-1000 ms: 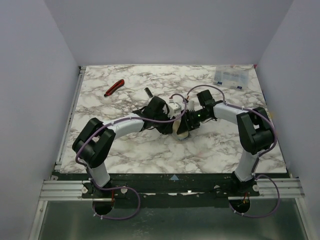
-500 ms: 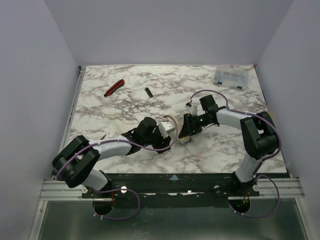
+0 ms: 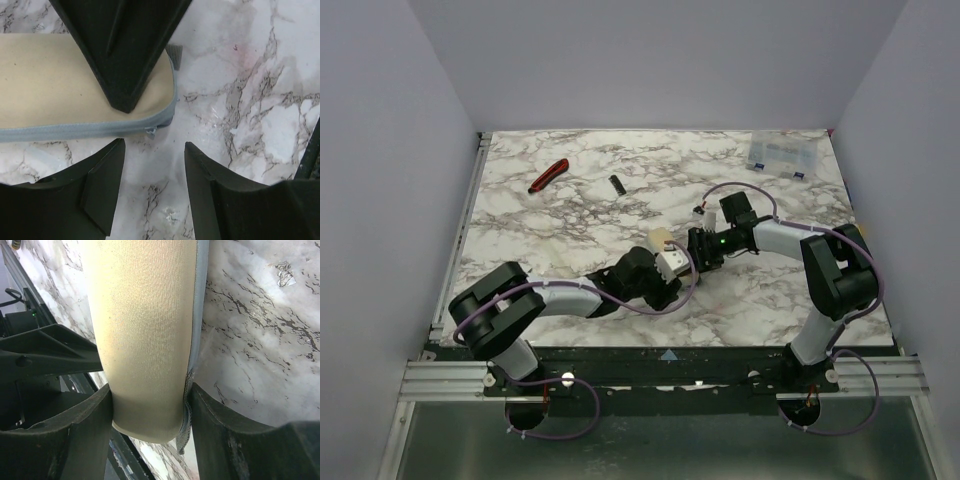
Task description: Open the umbrella
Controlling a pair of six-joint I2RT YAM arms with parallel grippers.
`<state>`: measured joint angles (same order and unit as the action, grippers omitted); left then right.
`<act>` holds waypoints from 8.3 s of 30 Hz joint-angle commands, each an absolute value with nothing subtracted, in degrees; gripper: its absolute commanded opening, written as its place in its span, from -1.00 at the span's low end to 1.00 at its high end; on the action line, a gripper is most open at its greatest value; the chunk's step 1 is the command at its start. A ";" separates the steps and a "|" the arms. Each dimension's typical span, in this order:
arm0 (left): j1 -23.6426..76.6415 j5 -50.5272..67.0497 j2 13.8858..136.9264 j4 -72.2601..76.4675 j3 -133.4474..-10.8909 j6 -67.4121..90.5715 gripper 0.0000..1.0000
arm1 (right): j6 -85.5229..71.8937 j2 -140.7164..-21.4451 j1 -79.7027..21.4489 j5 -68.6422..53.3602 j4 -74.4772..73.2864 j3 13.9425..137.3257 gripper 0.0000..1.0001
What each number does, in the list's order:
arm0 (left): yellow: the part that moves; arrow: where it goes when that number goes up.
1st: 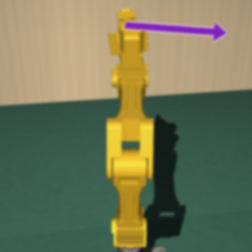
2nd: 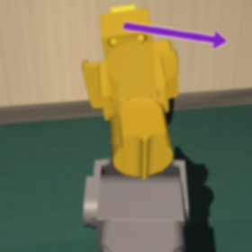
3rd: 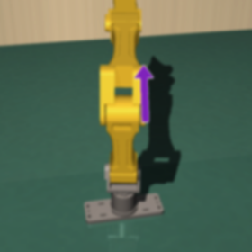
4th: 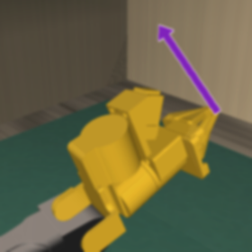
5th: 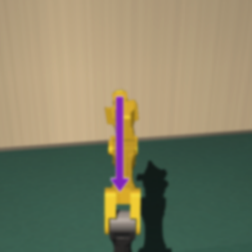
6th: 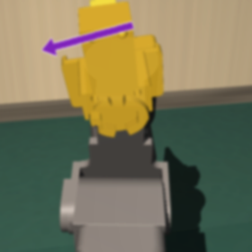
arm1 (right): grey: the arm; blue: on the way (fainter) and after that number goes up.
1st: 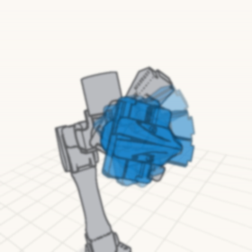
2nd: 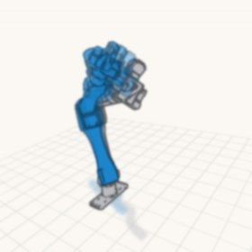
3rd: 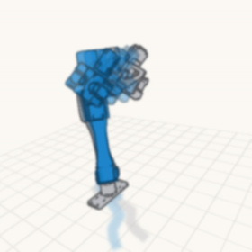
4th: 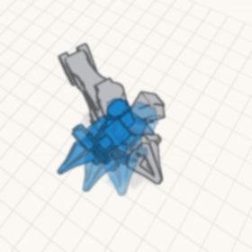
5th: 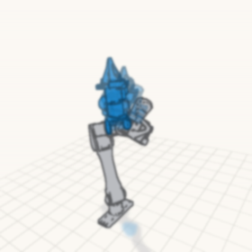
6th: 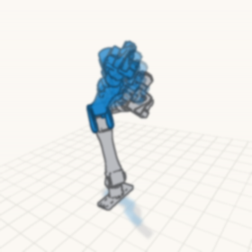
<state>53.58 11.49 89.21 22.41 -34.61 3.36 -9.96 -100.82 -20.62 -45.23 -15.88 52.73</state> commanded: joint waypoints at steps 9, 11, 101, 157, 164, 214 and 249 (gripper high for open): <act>54.49 3.64 94.26 22.43 -40.87 6.69 -0.40 | -11.75 -101.65 -20.95 -38.67 -17.01 50.59 -0.36; 54.49 3.43 94.07 22.41 -40.78 6.47 -0.60 | -11.69 -101.56 -21.01 -38.58 -16.82 50.23 -0.37; 34.16 22.60 93.94 10.99 -44.03 13.63 -1.00 | 28.56 -94.93 -29.58 -19.08 -29.84 60.33 0.99; 36.57 26.35 91.01 14.28 -37.89 9.92 -1.00 | 64.98 -74.11 -24.71 -31.62 -26.55 47.10 0.99; 36.73 25.54 92.02 15.75 -38.46 12.28 -1.00 | 38.20 -68.91 -24.43 -22.34 -33.37 49.46 0.99; 50.72 18.55 93.64 18.47 -39.94 7.09 -1.00 | -3.73 -98.99 -8.61 -42.82 -37.31 57.04 -0.99; 41.04 18.01 102.29 16.53 -54.29 9.14 -1.00 | 26.89 -109.27 -9.23 -54.39 -55.23 66.62 -0.99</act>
<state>44.38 20.18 100.16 16.40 -49.41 4.80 23.94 -108.38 -8.69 -56.14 -52.56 66.50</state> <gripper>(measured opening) 0.010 0.038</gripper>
